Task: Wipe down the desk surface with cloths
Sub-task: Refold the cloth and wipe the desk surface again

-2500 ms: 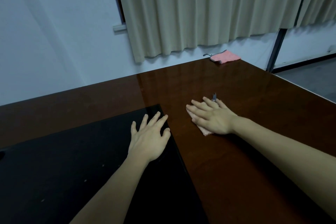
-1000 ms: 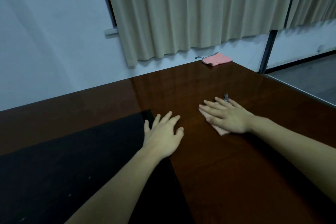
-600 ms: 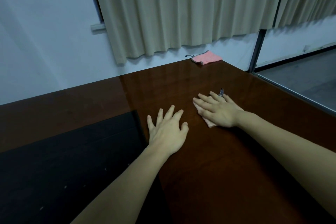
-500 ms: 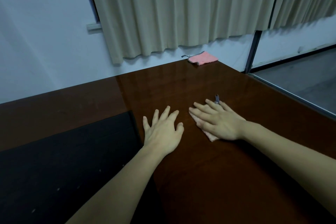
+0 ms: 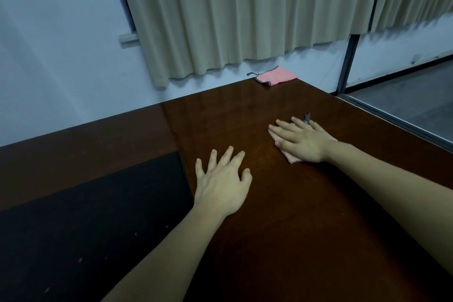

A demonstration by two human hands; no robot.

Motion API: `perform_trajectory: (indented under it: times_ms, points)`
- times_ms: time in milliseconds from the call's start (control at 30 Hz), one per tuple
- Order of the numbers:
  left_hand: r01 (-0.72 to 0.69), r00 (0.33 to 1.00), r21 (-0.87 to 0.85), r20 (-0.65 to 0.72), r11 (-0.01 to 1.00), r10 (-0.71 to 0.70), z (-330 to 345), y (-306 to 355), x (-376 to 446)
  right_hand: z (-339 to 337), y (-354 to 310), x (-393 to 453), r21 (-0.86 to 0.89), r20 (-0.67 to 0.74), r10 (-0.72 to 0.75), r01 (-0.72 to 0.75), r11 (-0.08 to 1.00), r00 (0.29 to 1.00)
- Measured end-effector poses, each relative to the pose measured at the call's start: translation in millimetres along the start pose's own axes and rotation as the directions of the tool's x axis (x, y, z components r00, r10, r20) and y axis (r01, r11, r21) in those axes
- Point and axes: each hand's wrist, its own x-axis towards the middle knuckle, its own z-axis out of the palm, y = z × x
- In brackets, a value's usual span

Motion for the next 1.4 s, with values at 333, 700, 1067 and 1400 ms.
perform_trajectory:
  times_ms: [333,700,1067,1400]
  points:
    - [0.006,1.000,0.007,0.004,1.000,-0.006,-1,0,-1,7,-32,-44,-0.030,0.020,-0.141,0.141,0.990,0.990]
    - [0.010,1.000,0.025,-0.001,1.000,-0.010,0,1,0,11,-15,-60,-0.022,0.018,-0.195,0.196,0.980,0.981]
    - [0.011,1.000,0.006,0.004,1.000,-0.011,-1,1,0,-6,10,9,0.018,0.007,0.060,-0.060,0.998,0.998]
    - [0.012,1.000,0.030,0.000,0.999,-0.012,1,2,1,19,0,-95,-0.023,0.032,-0.270,0.271,0.962,0.962]
